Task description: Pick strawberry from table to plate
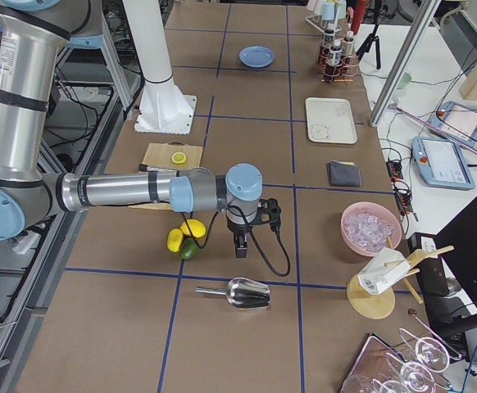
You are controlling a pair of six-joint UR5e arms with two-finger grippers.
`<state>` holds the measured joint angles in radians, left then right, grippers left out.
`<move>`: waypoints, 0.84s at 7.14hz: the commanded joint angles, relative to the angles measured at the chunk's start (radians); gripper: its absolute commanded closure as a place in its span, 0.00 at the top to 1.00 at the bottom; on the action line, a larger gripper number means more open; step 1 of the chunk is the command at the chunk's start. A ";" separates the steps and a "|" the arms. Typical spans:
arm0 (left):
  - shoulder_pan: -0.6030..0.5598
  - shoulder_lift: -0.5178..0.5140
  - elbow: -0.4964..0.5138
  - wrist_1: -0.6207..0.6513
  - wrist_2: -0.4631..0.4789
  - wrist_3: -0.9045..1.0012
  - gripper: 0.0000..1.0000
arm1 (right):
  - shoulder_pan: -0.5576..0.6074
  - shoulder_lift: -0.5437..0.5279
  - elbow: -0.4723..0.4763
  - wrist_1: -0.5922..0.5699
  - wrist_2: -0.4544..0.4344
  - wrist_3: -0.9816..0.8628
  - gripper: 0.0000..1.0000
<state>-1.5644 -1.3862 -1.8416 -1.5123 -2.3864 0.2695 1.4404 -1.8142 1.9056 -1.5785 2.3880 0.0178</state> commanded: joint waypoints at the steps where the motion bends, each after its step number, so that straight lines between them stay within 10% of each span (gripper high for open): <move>1: -0.002 -0.019 0.008 -0.020 -0.028 -0.030 1.00 | 0.000 -0.001 -0.006 0.000 -0.003 0.005 1.00; 6: 0.173 -0.019 0.081 -0.192 -0.169 -0.044 1.00 | -0.003 0.007 -0.002 0.008 0.002 0.011 1.00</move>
<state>-1.4679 -1.3970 -1.8287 -1.5996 -2.5074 0.2273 1.4379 -1.8081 1.8992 -1.5725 2.3892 0.0294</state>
